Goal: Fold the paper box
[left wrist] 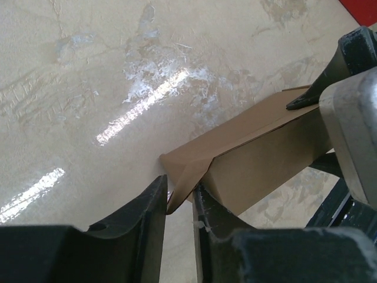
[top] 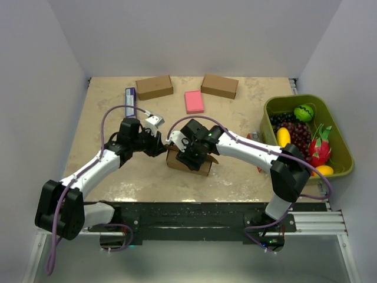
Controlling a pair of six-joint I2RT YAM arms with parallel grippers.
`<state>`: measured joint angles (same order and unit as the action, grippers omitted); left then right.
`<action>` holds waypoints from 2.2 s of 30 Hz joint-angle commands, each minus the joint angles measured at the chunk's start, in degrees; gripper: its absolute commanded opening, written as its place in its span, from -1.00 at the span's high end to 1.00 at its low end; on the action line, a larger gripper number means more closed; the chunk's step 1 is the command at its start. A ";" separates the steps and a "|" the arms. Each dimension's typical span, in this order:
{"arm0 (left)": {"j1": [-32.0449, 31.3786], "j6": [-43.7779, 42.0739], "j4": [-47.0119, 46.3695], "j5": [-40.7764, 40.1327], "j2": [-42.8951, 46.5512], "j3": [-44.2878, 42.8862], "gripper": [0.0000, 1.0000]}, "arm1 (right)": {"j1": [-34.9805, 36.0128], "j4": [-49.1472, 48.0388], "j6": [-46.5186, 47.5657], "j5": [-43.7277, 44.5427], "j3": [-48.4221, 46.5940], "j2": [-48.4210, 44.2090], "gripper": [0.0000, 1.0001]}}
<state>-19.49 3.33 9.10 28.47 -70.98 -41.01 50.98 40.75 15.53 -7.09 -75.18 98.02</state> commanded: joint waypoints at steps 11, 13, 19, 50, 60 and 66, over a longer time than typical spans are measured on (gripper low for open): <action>-2.66 4.57 -0.49 -2.45 1.81 -2.14 0.95 | -0.09 0.73 -0.15 1.03 -0.50 1.74 0.07; -2.66 6.67 -1.01 -2.28 2.07 -2.23 0.95 | -0.09 0.82 -0.15 1.12 -0.58 2.26 0.07; -2.66 9.76 -1.99 -1.75 2.34 -4.16 0.96 | -0.09 1.08 -0.06 1.38 -0.67 2.79 0.08; -3.81 12.66 -8.22 -1.22 -1.70 -9.52 0.99 | -0.09 3.72 0.38 -1.08 -1.81 6.22 0.10; -3.89 13.19 -11.30 -2.10 -4.25 -12.16 0.99 | -0.09 4.07 0.64 -2.05 -1.99 6.66 0.11; -3.89 9.95 -6.93 -4.21 -5.66 -16.02 0.99 | -0.09 4.60 0.73 -2.14 -1.99 7.19 0.14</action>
<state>-22.65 13.45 11.27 22.55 -77.54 -49.36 49.71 42.30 14.28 -6.96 -78.48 100.99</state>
